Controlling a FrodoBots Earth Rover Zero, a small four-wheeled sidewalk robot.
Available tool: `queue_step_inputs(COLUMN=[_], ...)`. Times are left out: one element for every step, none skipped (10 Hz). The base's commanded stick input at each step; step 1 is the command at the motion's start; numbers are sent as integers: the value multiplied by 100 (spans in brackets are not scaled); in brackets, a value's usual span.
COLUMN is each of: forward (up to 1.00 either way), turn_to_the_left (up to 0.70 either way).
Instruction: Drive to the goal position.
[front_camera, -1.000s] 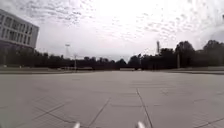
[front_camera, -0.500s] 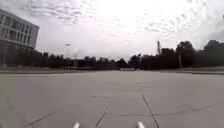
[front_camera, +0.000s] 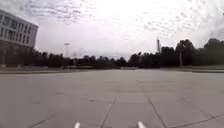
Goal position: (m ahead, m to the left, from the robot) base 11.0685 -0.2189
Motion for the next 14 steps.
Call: queue_step_inputs(forward=[70, 70, 70, 70, 70, 70, 70, 70, 70, 70, 70, 70, 70, 70], turn_to_the_left=[0, 0, 0, 0, 0, 0, 0, 0, 0, 0, 0, 0, 0, 0])
